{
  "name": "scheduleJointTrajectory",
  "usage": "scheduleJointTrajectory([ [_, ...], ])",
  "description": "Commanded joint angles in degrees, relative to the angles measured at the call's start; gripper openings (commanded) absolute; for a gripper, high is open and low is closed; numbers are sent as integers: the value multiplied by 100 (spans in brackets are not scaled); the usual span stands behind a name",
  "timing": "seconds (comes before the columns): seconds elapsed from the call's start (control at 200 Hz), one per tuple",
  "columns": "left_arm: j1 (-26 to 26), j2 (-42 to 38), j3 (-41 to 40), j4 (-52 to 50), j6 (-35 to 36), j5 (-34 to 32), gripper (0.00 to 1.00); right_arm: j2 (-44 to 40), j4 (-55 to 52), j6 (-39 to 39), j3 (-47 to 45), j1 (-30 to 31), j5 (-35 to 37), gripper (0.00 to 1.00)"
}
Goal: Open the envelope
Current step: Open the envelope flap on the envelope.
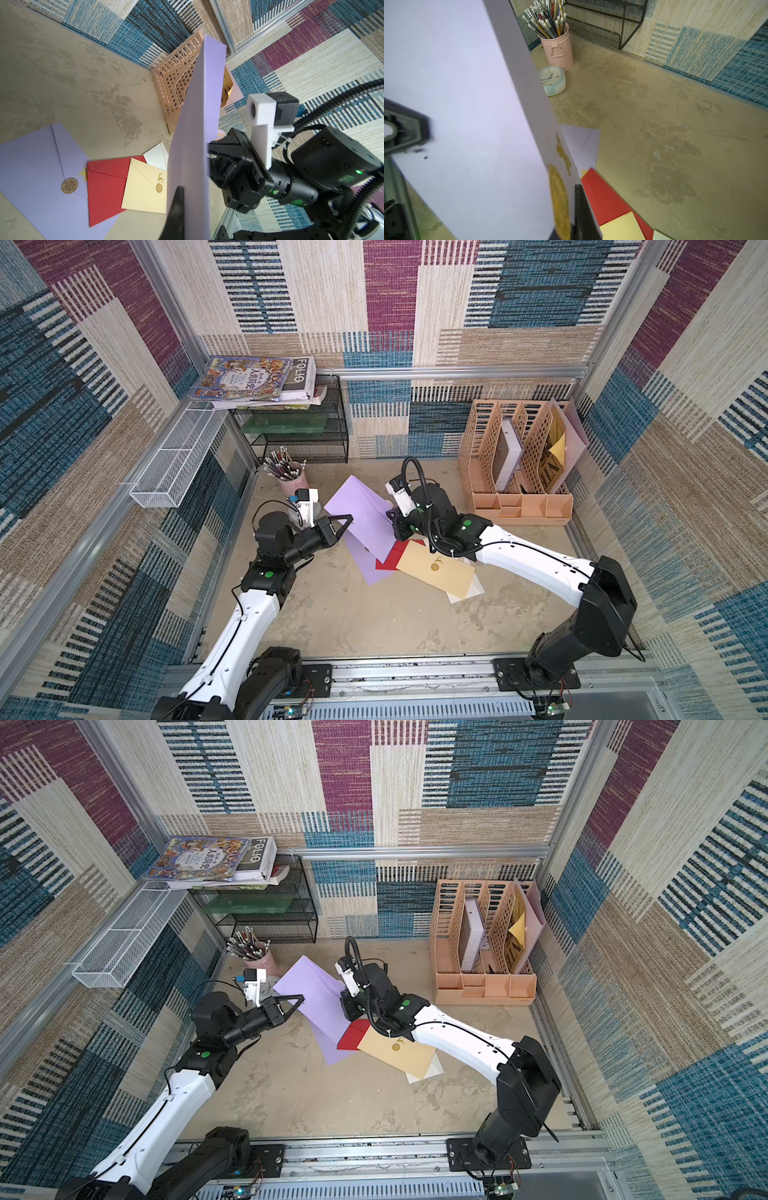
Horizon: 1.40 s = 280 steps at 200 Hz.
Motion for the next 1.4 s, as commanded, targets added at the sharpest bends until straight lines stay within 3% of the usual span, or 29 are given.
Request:
scheduleJointTrajectory([
  [0.0, 2, 14, 26, 310, -1, 183, 0, -98, 444, 153, -104, -100, -840, 0],
  [0.22, 3, 100, 100, 285, 35, 345, 0, -164, 509, 111, -165, -142, -1142, 0],
  [0.32, 2, 142, 104, 277, 7, 380, 0, -171, 488, 150, -158, -171, -1182, 24],
  [0.471, 0, 216, 91, 316, -39, 478, 0, -208, 513, 142, -137, -184, -1157, 30],
  [0.541, 2, 233, 80, 377, -67, 529, 0, -208, 522, 152, -119, -213, -1149, 26],
  [0.671, 2, 186, 75, 351, -51, 606, 0, -173, 506, 176, -79, -298, -1208, 0],
  [0.891, 2, 155, 190, -51, 282, 611, 0, -341, 668, 252, -218, -506, -1777, 0],
  [1.067, 11, 349, 418, -813, 693, 229, 0, -503, 821, 420, -346, -695, -2408, 0],
  [1.257, 9, 626, 500, -931, 768, -66, 32, -592, 1081, 728, -524, -801, -3238, 0],
  [1.397, 16, 807, 619, -1035, 842, -255, 48, -621, 1476, 1093, -721, -837, -3830, 0],
])
